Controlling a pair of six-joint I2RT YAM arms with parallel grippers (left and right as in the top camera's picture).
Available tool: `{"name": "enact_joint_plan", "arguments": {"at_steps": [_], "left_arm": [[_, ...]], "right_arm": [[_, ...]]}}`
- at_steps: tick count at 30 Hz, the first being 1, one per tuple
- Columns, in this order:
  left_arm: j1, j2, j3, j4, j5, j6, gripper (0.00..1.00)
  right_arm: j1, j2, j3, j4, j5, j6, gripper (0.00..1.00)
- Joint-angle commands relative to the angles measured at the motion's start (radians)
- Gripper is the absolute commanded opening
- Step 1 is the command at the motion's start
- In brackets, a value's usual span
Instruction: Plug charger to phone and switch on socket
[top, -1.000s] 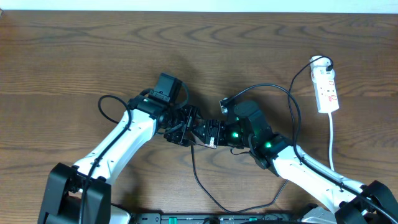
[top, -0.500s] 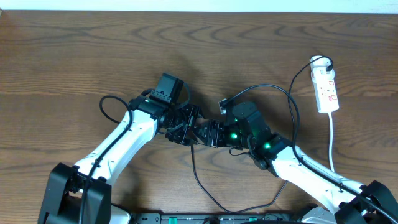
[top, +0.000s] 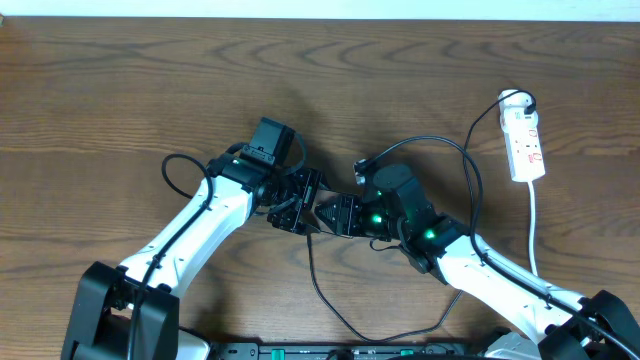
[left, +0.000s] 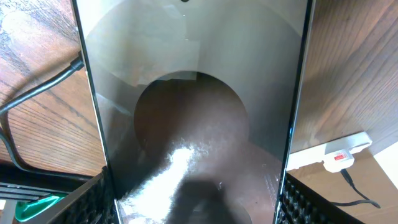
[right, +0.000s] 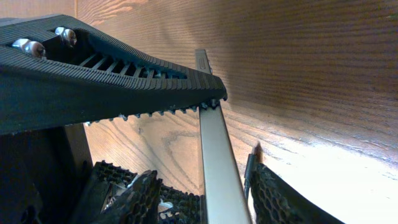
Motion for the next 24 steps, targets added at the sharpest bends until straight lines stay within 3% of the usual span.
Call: {"name": "enact_joint_plan", "arguments": {"at_steps": [1,11,17,24], "left_arm": [[-0.006,-0.028,0.003,0.006,0.051,-0.009,0.07],[-0.006,-0.028,0.003,0.005,0.031,-0.009,0.07],[-0.006,-0.028,0.003,0.005,0.031,-0.009,0.07],[-0.006,-0.028,0.003,0.005,0.031,-0.009,0.08]], "right_arm": [[0.007,0.003,0.016,-0.004,0.011,-0.011,0.43],[0.007,0.003,0.016,-0.008,0.004,-0.045,0.32],[0.007,0.003,0.016,-0.008,0.003,-0.045,0.18],[0.007,0.003,0.016,-0.008,0.003,-0.045,0.15]]}}
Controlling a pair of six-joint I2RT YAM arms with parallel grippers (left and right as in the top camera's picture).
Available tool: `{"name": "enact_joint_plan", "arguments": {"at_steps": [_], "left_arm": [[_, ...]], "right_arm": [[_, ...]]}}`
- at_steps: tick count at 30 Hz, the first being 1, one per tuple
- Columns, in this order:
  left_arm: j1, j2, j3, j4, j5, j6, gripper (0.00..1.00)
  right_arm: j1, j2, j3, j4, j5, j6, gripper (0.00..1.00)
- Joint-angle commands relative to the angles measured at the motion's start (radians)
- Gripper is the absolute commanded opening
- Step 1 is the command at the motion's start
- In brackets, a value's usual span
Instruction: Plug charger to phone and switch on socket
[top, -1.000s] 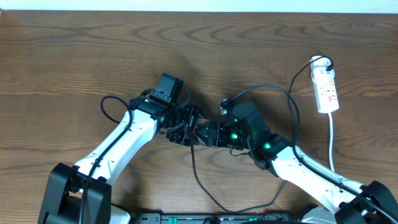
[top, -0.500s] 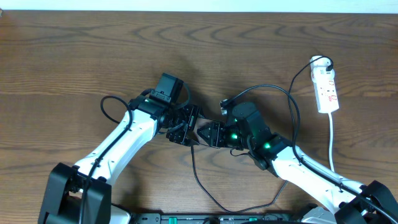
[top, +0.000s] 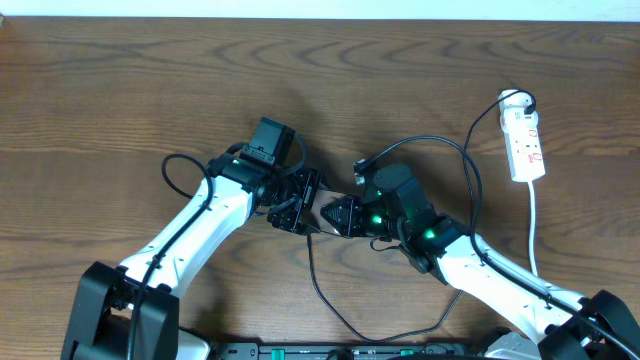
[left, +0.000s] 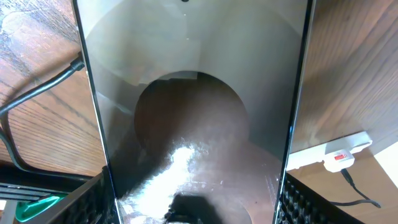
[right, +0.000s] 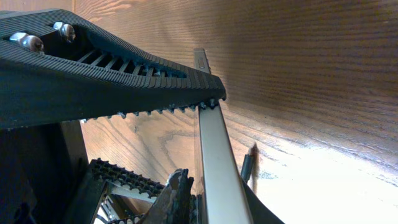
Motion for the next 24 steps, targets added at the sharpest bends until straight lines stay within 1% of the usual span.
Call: {"name": "enact_joint_plan", "arguments": {"at_steps": [1,4,5,7,8,9,11,12,13,14,15,20,24], "left_arm": [[-0.006,-0.028,0.003,0.005,0.032,-0.008,0.07],[-0.006,-0.028,0.003,0.005,0.031,-0.008,0.07],[-0.006,-0.028,0.003,0.005,0.031,-0.008,0.08],[-0.006,-0.028,0.003,0.005,0.028,-0.008,0.08],[-0.006,-0.028,0.003,0.004,0.024,-0.008,0.11],[-0.006,-0.028,0.003,0.005,0.023,-0.008,0.22],[-0.006,-0.028,0.003,0.005,0.024,-0.008,0.49],[-0.006,-0.028,0.003,0.005,0.024,-0.008,0.66],[-0.006,-0.028,0.003,0.005,0.024,-0.004,0.76],[-0.006,-0.028,0.003,0.004,0.024,-0.001,0.83],[-0.006,-0.028,0.003,0.005,0.024,0.000,0.87],[-0.004,-0.028,0.003,0.005,0.025,0.015,0.88],[0.020,-0.028,0.003,0.005,0.072,0.109,0.88]], "right_arm": [[0.007,0.003,0.016,-0.003,0.000,-0.015,0.14],[0.007,0.003,0.016,-0.003,0.000,-0.015,0.10],[0.007,0.003,0.016,-0.003,-0.001,-0.015,0.04],[0.007,0.003,0.016,-0.003,-0.007,-0.015,0.01],[0.007,0.003,0.016,-0.003,-0.007,-0.015,0.01],[0.007,0.003,0.016,-0.003,-0.007,-0.015,0.01],[0.007,0.003,0.016,-0.003,-0.008,-0.015,0.01],[0.007,0.003,0.016,-0.003,-0.007,-0.015,0.01],[0.007,0.003,0.016,-0.003,-0.007,-0.015,0.01],[0.007,0.003,0.016,-0.003,-0.007,-0.015,0.01],[0.007,0.003,0.016,-0.003,-0.007,-0.016,0.01],[0.006,0.003,0.016,-0.007,-0.007,-0.023,0.01],[-0.006,0.003,0.016,-0.007,-0.006,-0.026,0.01]]}}
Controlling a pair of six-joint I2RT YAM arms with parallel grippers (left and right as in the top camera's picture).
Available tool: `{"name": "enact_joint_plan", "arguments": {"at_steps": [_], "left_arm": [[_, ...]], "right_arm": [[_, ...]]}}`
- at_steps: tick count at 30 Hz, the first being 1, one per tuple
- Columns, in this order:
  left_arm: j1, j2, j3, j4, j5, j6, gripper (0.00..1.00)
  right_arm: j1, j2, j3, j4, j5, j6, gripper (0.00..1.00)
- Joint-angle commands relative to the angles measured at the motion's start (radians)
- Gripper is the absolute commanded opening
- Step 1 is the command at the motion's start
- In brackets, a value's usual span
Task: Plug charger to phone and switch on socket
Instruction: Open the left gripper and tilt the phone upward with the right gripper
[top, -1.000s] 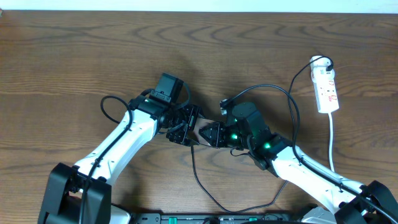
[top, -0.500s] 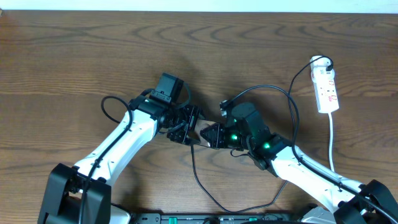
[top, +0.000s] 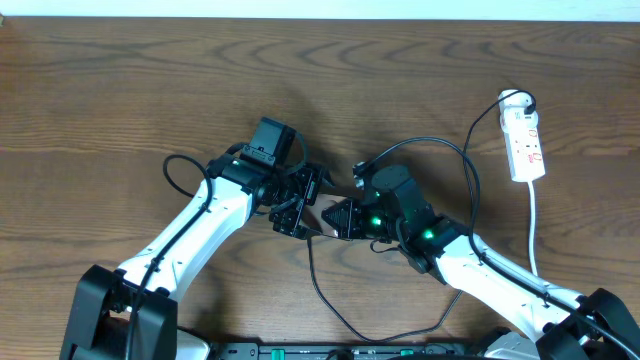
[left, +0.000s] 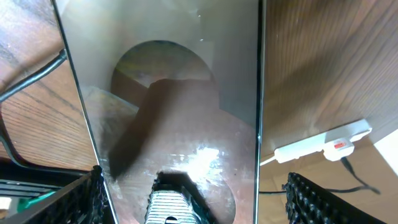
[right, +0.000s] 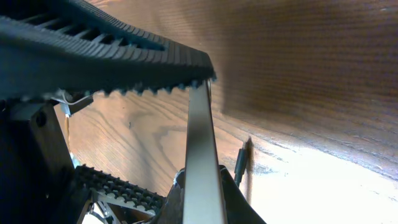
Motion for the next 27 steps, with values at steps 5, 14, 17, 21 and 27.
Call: {"name": "enact_joint_plan", "arguments": {"at_steps": [5,14,17,21,27], "left_arm": [[0.091,-0.018,0.002,-0.004,0.153,0.245,0.88],[0.279,-0.018,0.002,0.059,0.306,0.544,0.89],[0.319,-0.018,0.002,0.138,0.319,0.552,0.89],[0.346,-0.018,0.002,0.332,0.319,0.506,0.89],[0.347,-0.018,0.002,0.739,0.293,0.309,0.89]], "right_arm": [[-0.051,-0.005,0.016,0.010,-0.008,-0.005,0.01],[-0.160,-0.005,0.016,0.081,-0.029,0.277,0.01],[-0.186,-0.005,0.016,0.188,-0.028,0.450,0.01],[-0.203,-0.005,0.016,0.347,0.017,0.714,0.01],[-0.203,-0.005,0.016,0.449,0.140,0.977,0.01]]}}
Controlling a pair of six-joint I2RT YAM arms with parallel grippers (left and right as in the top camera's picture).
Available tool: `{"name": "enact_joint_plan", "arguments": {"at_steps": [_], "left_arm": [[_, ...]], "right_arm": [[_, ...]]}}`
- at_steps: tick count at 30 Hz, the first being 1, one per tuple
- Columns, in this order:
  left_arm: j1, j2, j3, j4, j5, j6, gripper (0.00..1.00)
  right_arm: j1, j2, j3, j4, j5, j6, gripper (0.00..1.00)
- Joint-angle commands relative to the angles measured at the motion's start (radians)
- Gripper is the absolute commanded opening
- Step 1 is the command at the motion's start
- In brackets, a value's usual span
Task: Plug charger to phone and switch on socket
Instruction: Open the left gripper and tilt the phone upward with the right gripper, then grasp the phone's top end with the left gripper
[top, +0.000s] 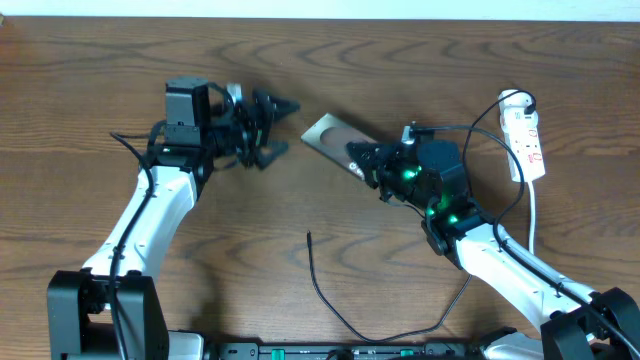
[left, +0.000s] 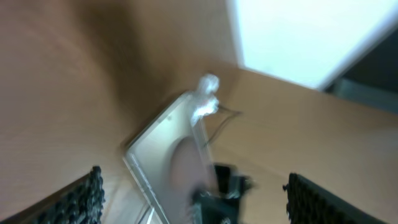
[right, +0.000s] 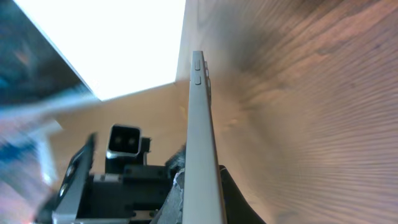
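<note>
The phone (top: 328, 137) is a thin silver slab held tilted above the table, my right gripper (top: 364, 160) shut on its lower right end. In the right wrist view the phone (right: 201, 137) runs edge-on out of the jaws. My left gripper (top: 283, 127) stands open and empty to the phone's left, apart from it. The blurred left wrist view shows the phone (left: 169, 163) ahead, between the spread fingers (left: 79, 199). The black charger cable's loose end (top: 308, 236) lies on the table below the phone. The white socket strip (top: 526, 140) lies far right.
The charger cable (top: 340, 318) loops along the near edge of the wooden table (top: 90, 90) toward the right arm. Another black lead (top: 476, 128) runs from the strip's top plug back to the right arm. The strip's white cord (top: 533, 225) trails down the right side.
My left gripper has let go of the phone and now stands up and to the left, open. My right gripper, shut on the phone, now holds it higher and further right.
First my left gripper held the phone by its sides at mid-table, with my right fingers open around one end. Then the right fingers closed on that end, and the left fingers spread. Now only the right gripper holds the phone.
</note>
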Motion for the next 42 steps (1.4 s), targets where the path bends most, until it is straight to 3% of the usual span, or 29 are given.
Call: {"name": "enact_joint_plan", "arguments": {"at_steps": [1,5,12,21,33,42], "left_arm": [[0.003,-0.018,0.008,0.170,-0.021,-0.138,0.89],[0.003,-0.018,0.008,0.302,-0.074,-0.186,0.89],[0.003,-0.018,0.008,0.322,-0.108,-0.187,0.89],[-0.022,-0.018,0.008,0.323,-0.082,-0.162,0.89],[-0.024,-0.016,0.008,0.324,0.104,-0.118,0.89],[-0.080,-0.016,0.008,0.323,0.040,-0.031,0.89]], "right_arm": [[-0.006,-0.006,0.017,0.060,0.089,0.263,0.01],[0.006,-0.006,0.017,0.159,0.166,0.319,0.01],[0.042,-0.006,0.017,0.268,0.272,0.341,0.01],[0.137,-0.006,0.017,0.326,0.249,0.338,0.01],[0.176,-0.006,0.017,0.340,0.241,0.243,0.01],[0.198,-0.006,0.017,0.340,0.273,0.243,0.01]]}}
